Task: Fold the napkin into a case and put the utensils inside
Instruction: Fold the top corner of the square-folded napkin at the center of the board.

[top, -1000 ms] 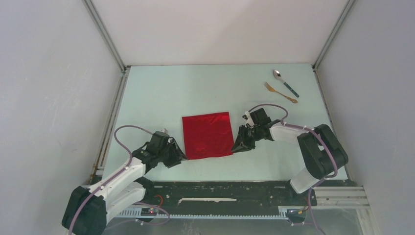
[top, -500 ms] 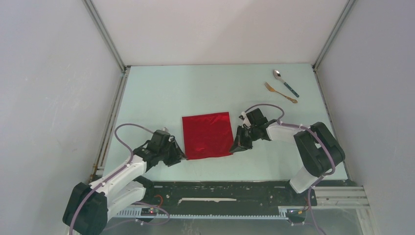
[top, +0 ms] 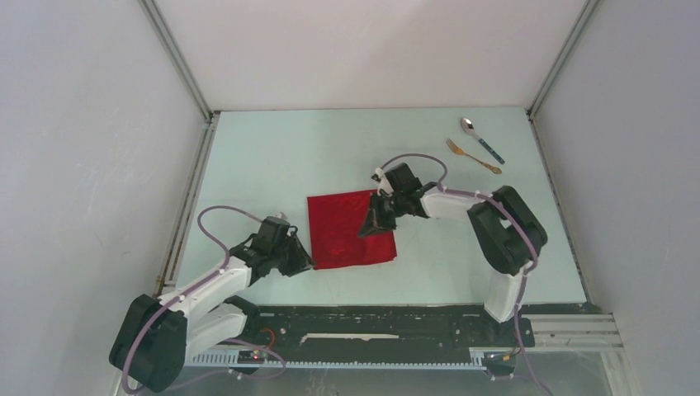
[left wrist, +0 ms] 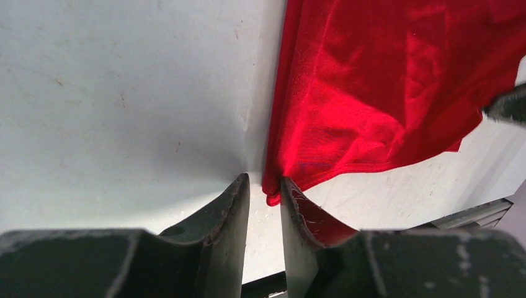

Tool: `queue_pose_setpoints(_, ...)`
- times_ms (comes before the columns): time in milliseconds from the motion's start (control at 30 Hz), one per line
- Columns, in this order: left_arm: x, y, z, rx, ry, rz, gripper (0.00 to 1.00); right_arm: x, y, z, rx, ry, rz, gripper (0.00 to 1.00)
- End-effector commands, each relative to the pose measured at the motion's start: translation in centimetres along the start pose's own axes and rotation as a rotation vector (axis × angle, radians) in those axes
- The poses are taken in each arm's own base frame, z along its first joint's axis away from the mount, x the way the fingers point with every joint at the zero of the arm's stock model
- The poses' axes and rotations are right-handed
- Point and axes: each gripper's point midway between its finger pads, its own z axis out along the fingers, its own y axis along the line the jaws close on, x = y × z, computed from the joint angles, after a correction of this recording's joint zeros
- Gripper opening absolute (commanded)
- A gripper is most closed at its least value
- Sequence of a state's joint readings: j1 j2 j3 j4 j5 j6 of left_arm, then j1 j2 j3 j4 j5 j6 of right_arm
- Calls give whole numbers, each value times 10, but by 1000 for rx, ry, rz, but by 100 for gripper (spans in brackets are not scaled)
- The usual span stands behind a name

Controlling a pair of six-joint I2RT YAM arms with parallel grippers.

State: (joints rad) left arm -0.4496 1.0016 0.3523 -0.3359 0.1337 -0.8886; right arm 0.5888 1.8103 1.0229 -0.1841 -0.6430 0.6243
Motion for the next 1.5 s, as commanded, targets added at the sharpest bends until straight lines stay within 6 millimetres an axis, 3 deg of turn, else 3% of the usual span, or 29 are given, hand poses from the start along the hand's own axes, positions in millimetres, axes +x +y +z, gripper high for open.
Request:
queue_pose_setpoints(0,2,4,5,3,-1,24,32,-31,37,26,-113,-10,-62,0)
queue_pose_setpoints(300,9,11,8,-16,18,27,28,-78,69,72,-200,-15,-80,0)
queue_pose_setpoints(600,12,16,8,-22,22,21,25,-104,85,99,-244,-27,-97,0)
queue_pose_setpoints(833,13,16,8,-19,23,22,24,-116,97,110,-273,-28,-125,0)
queue_pose_setpoints(1467,11,15,5,-12,9,19,23,-138,88,116,-264,-46,-108,4)
